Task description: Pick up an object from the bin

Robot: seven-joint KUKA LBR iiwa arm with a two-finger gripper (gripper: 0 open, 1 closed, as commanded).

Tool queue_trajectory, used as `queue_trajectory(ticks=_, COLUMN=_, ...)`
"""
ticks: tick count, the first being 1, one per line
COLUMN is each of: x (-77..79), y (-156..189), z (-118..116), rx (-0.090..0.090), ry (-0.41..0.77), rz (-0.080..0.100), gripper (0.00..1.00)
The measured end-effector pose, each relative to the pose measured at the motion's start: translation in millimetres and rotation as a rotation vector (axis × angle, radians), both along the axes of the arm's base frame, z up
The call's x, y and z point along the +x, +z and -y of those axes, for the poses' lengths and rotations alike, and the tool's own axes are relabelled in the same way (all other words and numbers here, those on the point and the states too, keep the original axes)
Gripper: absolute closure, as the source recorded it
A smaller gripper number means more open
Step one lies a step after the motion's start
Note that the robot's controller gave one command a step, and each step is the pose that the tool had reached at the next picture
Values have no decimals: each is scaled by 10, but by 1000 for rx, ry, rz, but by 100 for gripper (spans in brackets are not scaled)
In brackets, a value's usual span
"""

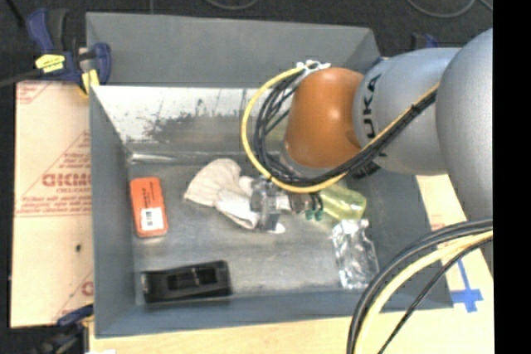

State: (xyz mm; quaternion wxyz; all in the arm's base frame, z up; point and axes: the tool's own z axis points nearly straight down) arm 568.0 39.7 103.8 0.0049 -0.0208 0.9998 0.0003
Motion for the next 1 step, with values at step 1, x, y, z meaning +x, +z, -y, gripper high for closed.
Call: queue_trajectory(ticks=1, x=-2, y=206, z=3, rx=0, ry=0, rz=-1, gripper=100)
